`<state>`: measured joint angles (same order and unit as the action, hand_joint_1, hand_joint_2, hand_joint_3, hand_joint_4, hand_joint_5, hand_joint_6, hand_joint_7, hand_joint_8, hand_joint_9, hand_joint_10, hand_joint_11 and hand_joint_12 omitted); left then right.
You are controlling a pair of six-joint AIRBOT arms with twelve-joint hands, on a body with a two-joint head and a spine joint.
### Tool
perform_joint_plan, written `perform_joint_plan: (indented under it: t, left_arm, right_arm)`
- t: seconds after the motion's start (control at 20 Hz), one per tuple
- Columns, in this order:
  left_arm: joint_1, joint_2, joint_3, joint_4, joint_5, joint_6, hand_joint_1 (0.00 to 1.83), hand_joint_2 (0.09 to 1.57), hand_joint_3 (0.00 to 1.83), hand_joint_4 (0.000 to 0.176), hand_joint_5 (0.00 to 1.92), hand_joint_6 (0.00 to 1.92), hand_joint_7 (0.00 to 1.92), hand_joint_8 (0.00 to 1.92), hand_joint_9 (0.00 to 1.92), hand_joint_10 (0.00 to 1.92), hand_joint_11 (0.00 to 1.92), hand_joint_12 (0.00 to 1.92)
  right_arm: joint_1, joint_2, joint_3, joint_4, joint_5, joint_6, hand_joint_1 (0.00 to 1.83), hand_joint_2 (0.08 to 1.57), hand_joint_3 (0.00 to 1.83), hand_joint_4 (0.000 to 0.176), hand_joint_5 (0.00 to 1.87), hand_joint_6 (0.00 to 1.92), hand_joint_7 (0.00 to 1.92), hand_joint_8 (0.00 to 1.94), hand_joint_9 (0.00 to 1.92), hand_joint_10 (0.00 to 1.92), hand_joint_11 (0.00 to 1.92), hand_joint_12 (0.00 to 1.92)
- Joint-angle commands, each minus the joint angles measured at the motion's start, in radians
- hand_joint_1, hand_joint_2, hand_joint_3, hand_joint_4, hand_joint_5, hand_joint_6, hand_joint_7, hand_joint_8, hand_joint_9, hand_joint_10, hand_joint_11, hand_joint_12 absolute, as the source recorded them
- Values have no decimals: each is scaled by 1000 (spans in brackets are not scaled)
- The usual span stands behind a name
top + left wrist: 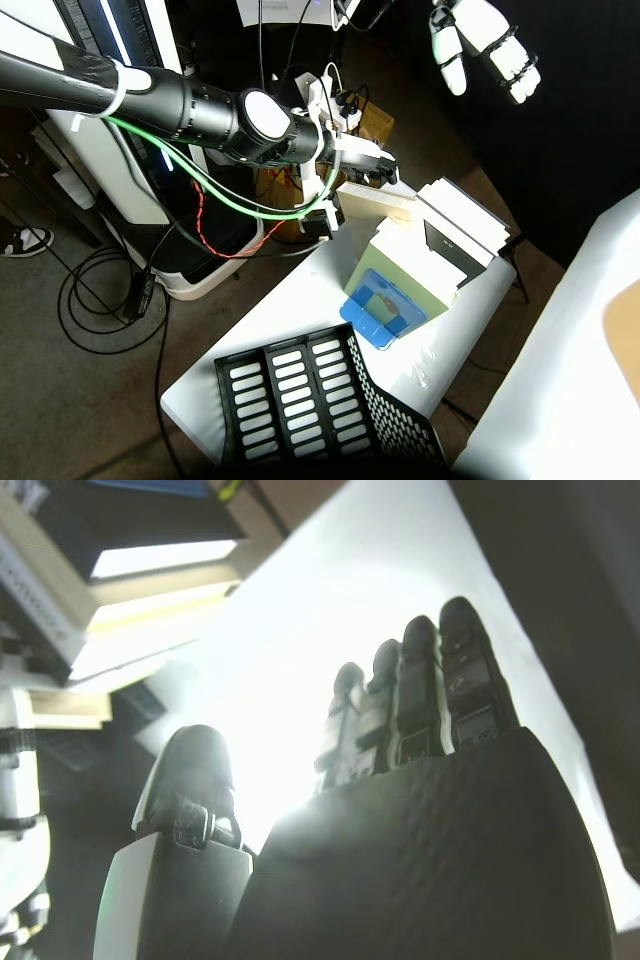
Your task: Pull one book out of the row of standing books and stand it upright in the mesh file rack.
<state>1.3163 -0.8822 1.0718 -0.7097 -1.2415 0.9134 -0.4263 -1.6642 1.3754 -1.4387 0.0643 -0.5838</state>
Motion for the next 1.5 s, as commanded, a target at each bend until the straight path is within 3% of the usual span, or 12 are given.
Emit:
perform_joint_plan:
  t: [0.0, 0.15, 0.25, 0.45, 0.55, 0.65, 0.7, 0.75, 0.85, 1.0, 1.05, 1.45]
  left_arm:
    - [1, 8, 9, -10, -126, -6, 31, 1407, 0, 14, 0, 0, 0, 0, 0, 0, 0, 0]
    - [0, 3, 11, 2, -135, -13, 0, 1404, 0, 12, 0, 0, 0, 0, 0, 0, 0, 0]
    - [-1, -1, 16, 12, -135, -19, 40, 1401, 0, 36, 0, 0, 0, 0, 0, 0, 0, 0]
    - [-19, -4, 35, 37, -113, -20, 45, 1393, 0, 39, 0, 0, 0, 0, 0, 0, 0, 0]
    - [-62, -16, 62, 78, -73, -20, 12, 1385, 0, 67, 0, 0, 0, 0, 0, 0, 0, 0]
    - [-125, -33, 96, 137, -20, -15, 18, 1393, 0, 56, 0, 0, 0, 0, 0, 0, 0, 0]
    - [-161, -37, 108, 165, 6, -6, 3, 1380, 0, 93, 0, 0, 0, 0, 0, 0, 0, 0]
    - [-190, -41, 120, 190, 26, 0, 0, 1377, 0, 102, 0, 0, 0, 0, 0, 0, 0, 0]
    - [-232, -50, 137, 228, 56, 1, 45, 1395, 1, 79, 0, 0, 0, 0, 0, 0, 0, 0]
    - [-237, -47, 142, 241, 53, 1, 73, 1390, 0, 79, 0, 0, 0, 0, 0, 0, 0, 0]
    - [-241, -48, 146, 244, 54, 1, 23, 1402, 4, 67, 0, 0, 0, 0, 0, 0, 0, 0]
    - [-270, -49, 156, 277, 73, 1, 52, 1393, 0, 71, 0, 0, 0, 0, 0, 0, 0, 0]
  right_arm:
    - [5, -1, 4, -17, 7, -12, 1055, 1120, 0, 0, 433, 30, 211, 1, 118, 23, 0, 687]
    - [2, -7, 28, -38, -16, -12, 1055, 1120, 0, 0, 433, 29, 211, 1, 118, 23, 0, 688]
    - [2, -6, 32, -39, -20, -12, 1055, 1119, 0, 0, 433, 28, 211, 1, 118, 23, 0, 689]
    - [2, -6, 27, -39, -20, -12, 1055, 1119, 0, 0, 434, 28, 211, 1, 118, 23, 0, 690]
    - [2, 3, 24, -39, -19, -12, 1055, 1119, 0, 0, 434, 27, 211, 1, 118, 23, 0, 691]
    - [2, 26, 28, -31, -19, -12, 1055, 1119, 0, 0, 434, 26, 211, 1, 118, 23, 0, 692]
    - [2, 43, 28, -20, -10, -12, 1055, 1119, 0, 0, 434, 26, 211, 1, 118, 23, 0, 692]
    - [2, 60, 25, -2, -4, -12, 1055, 1119, 0, 0, 435, 26, 211, 1, 118, 23, 0, 692]
    - [2, 87, 22, 27, -1, -12, 1055, 1119, 0, 0, 435, 25, 211, 1, 118, 23, 0, 693]
    - [1, 87, 29, 42, -3, -12, 1055, 1119, 0, 0, 435, 25, 211, 1, 118, 22, 0, 693]
    - [1, 87, 29, 45, -1, -12, 1055, 1119, 0, 0, 435, 24, 211, 1, 118, 22, 0, 694]
    - [-9, 85, 48, 34, -1, -12, 1055, 1119, 0, 0, 436, 22, 211, 1, 118, 22, 0, 695]
